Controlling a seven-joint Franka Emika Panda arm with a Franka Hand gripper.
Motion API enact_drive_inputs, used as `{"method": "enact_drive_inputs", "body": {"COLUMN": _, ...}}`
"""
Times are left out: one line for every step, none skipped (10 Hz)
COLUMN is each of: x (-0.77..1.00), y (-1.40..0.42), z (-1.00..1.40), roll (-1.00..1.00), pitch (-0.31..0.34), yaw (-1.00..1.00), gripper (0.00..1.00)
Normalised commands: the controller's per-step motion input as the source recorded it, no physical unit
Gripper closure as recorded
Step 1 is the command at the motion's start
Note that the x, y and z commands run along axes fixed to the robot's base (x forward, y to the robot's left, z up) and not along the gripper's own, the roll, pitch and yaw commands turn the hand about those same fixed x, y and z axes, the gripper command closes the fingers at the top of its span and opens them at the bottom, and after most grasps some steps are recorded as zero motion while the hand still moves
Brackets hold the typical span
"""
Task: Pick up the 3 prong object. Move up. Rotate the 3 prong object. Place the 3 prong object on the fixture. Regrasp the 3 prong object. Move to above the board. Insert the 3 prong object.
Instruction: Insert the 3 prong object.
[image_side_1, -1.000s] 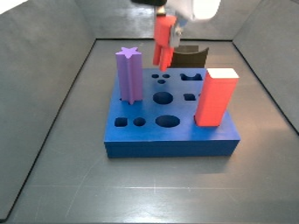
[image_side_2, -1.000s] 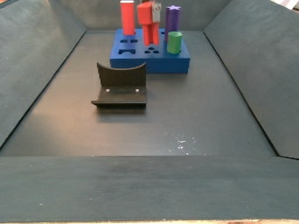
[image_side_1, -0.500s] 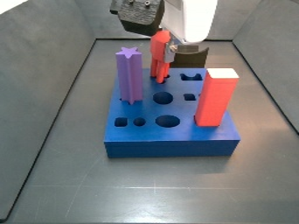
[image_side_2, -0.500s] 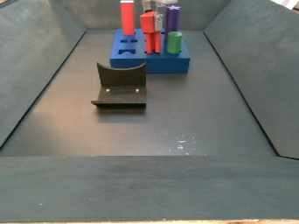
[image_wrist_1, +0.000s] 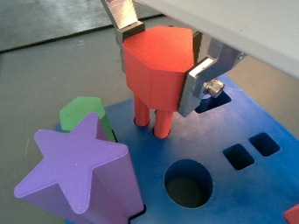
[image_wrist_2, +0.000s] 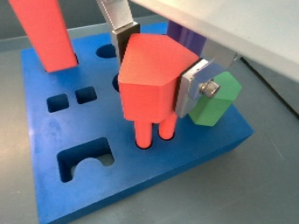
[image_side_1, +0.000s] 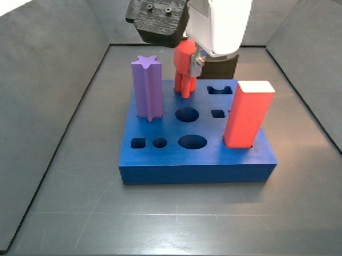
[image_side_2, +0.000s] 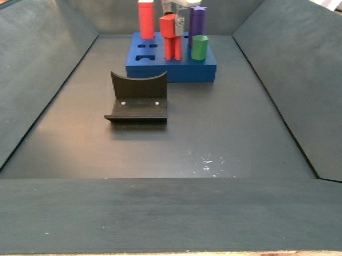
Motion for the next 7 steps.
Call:
{"method": "enact_drive_inputs", "body": {"x": 0.15, "y": 0.12, "z": -1.0, "roll": 0.0, "pitch": -0.01, "yaw": 0.0, "gripper": 1.0}}
{"method": "enact_drive_inputs", "body": {"x": 0.19, "y": 0.12, "z": -1.0, "roll": 0.0, "pitch": -0.001, "yaw": 0.0, "gripper": 1.0}}
{"method": "enact_drive_inputs", "body": {"x": 0.2, "y": 0.09, "z": -1.0, "roll": 0.0, "pitch": 0.0, "yaw": 0.02, "gripper": 1.0}}
{"method": "enact_drive_inputs", "body": {"x": 0.17, "y": 0.06, "z": -1.0, "roll": 0.0, "pitch": -0.009, "yaw": 0.03, "gripper": 1.0}}
{"method": "enact_drive_inputs", "body": {"x": 0.04, "y": 0.05, "z": -1.0, "roll": 0.0, "pitch": -0.081, "yaw": 0.04, "gripper": 1.0}}
{"method": "enact_drive_inputs", "body": {"x": 0.0, "y": 0.0, "z": 0.0, "roll": -0.01, "pitch": 0.0, "yaw": 0.0, "gripper": 1.0}}
{"method": "enact_drive_inputs", "body": {"x": 0.0, "y": 0.0, "z": 0.0, "roll": 0.0, "pitch": 0.0, "yaw": 0.0, "gripper": 1.0}}
